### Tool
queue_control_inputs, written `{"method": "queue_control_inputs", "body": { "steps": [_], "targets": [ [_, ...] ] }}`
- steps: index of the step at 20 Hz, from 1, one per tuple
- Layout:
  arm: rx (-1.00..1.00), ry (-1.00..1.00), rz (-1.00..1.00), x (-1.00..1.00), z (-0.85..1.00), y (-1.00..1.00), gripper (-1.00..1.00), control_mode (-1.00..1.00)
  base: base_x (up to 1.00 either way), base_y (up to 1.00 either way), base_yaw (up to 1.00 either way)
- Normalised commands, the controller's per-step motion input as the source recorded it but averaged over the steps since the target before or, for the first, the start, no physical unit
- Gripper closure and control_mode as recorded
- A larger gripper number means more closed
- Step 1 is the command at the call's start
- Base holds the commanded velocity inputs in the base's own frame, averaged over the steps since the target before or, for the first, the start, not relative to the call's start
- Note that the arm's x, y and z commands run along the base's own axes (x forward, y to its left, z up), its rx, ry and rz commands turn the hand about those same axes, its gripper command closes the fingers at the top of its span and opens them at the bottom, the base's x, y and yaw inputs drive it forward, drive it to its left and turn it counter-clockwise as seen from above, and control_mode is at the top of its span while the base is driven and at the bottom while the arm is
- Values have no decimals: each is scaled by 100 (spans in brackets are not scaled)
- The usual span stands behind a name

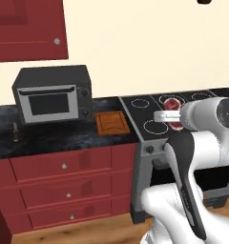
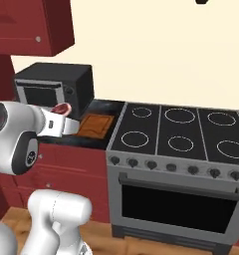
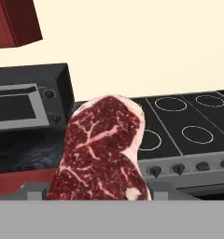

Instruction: Retrieve the steak from the fridge and place it on the cutting board.

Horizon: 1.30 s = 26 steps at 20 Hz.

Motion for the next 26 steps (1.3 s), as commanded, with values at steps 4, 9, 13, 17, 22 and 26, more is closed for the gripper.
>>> {"method": "queue_control_inputs", "body": {
  "steps": [4, 9, 13, 17, 22, 26],
  "targets": [
    [0, 0, 0, 0, 0, 0, 100, 100, 77, -4, 0],
    [0, 0, 0, 0, 0, 0, 100, 100, 66, 0, 0],
    [0, 0, 0, 0, 0, 0, 100, 100, 61, 0, 0],
    [0, 0, 0, 0, 0, 0, 100, 100, 65, 0, 0],
    [0, 0, 0, 0, 0, 0, 100, 100, 80, 0, 0],
    [0, 0, 0, 0, 0, 0, 100, 100, 72, 0, 0]
  ]
}}
